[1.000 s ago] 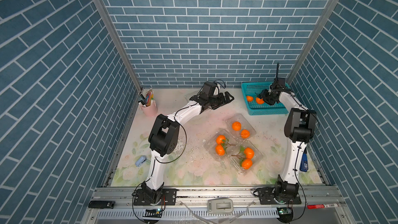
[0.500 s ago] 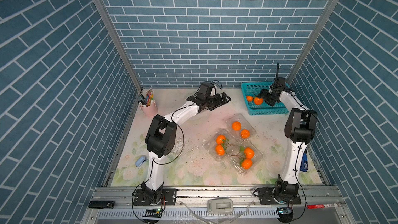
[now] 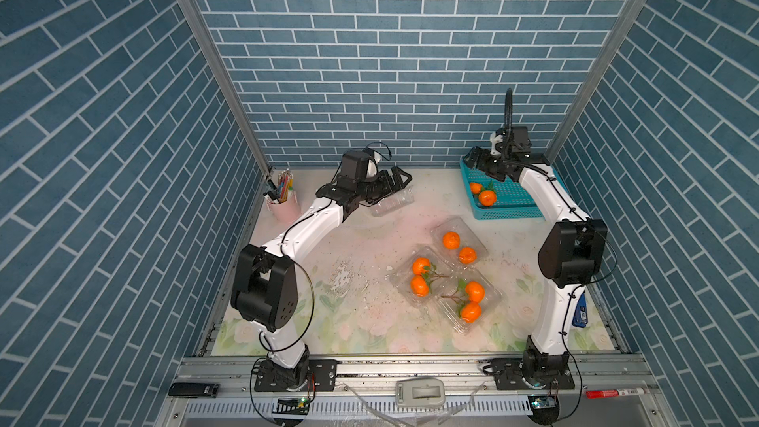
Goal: Take oranges out of containers
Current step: Move the packing box to the center of the board.
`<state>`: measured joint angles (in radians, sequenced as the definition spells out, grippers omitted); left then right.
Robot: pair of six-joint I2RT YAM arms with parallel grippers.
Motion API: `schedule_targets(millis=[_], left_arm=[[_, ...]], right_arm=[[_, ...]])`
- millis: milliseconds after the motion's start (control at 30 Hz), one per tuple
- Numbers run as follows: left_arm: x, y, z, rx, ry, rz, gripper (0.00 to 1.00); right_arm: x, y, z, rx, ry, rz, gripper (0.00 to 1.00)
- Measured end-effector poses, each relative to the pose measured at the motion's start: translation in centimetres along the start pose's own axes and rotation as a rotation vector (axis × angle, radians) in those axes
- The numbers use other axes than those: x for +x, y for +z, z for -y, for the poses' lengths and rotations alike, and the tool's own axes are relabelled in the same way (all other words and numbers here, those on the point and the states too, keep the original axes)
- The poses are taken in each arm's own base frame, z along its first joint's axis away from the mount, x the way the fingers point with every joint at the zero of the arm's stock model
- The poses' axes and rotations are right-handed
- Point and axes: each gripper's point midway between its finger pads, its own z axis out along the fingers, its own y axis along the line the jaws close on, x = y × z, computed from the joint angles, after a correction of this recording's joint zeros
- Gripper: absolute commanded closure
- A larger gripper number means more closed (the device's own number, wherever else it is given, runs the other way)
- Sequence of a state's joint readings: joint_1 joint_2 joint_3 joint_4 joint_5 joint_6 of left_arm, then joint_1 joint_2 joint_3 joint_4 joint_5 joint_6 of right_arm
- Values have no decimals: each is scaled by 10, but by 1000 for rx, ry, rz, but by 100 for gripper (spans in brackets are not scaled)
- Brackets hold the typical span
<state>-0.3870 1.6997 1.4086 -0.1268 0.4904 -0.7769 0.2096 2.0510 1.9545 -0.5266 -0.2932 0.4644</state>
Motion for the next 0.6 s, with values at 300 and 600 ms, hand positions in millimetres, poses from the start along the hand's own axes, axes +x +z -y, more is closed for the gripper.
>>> schedule_targets(millis=[300,600], left_arm=[[24,-22,-81,-101,-143,-6,1],[32,-44,-128,-127,-250,22,1]], right_arm=[[84,83,-85,-178,-60,-164,2],[144,138,-117,-222,-37,-274,2]])
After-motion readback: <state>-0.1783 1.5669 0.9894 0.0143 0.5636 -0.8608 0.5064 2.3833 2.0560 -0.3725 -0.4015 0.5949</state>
